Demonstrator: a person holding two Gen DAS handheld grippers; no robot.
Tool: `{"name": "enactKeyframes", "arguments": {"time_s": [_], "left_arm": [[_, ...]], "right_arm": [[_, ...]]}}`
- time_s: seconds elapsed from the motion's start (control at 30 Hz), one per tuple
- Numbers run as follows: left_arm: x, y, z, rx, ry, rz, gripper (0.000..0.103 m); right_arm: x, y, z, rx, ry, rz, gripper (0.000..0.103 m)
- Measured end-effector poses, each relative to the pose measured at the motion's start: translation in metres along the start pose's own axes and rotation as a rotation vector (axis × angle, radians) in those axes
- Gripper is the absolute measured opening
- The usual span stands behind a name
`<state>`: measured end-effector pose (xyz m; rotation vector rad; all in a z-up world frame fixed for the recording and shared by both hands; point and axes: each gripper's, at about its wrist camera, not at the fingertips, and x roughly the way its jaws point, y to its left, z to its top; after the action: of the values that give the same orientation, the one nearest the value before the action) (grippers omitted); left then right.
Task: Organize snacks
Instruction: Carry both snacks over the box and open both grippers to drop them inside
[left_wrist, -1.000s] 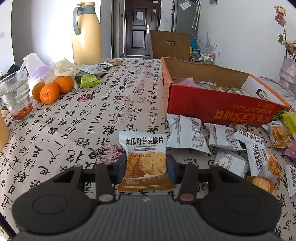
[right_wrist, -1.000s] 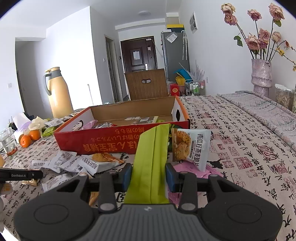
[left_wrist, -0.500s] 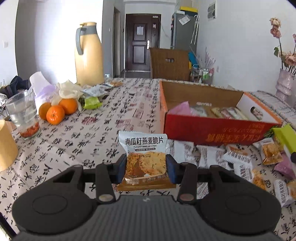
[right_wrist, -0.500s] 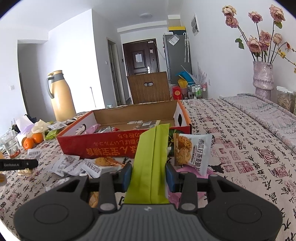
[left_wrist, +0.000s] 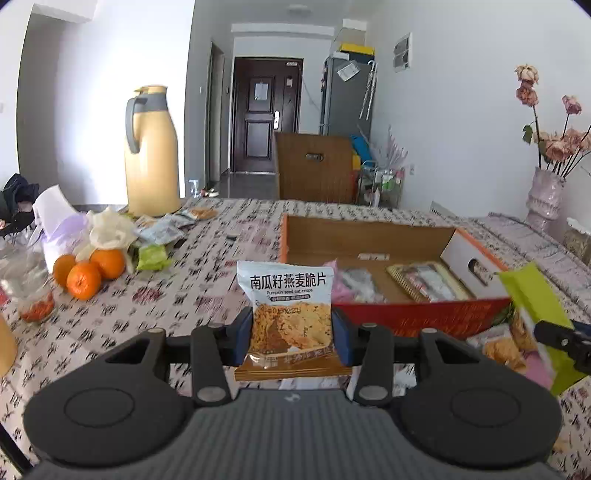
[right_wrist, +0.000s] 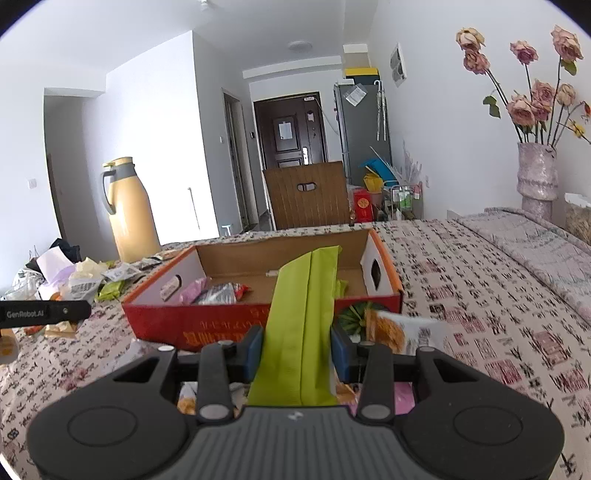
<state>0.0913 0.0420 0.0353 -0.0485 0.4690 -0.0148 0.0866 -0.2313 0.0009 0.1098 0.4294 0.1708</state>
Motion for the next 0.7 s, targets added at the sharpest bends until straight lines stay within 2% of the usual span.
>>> {"name": "enactKeyframes", "arguments": {"time_s": [0.33,0.7], "left_arm": [[0.014,-0.02,0.031,0.019,-0.057,-0.03,0.045],[0.049,-0.045,0.07,0.027,-0.095,-0.04,0.045]], "right_arm": [[0.024,0.006,0.028,0.001,-0.038,0.017,0.038],[0.068,0.007,0.067,0.006,-0.065,0.032,0.038]]}}
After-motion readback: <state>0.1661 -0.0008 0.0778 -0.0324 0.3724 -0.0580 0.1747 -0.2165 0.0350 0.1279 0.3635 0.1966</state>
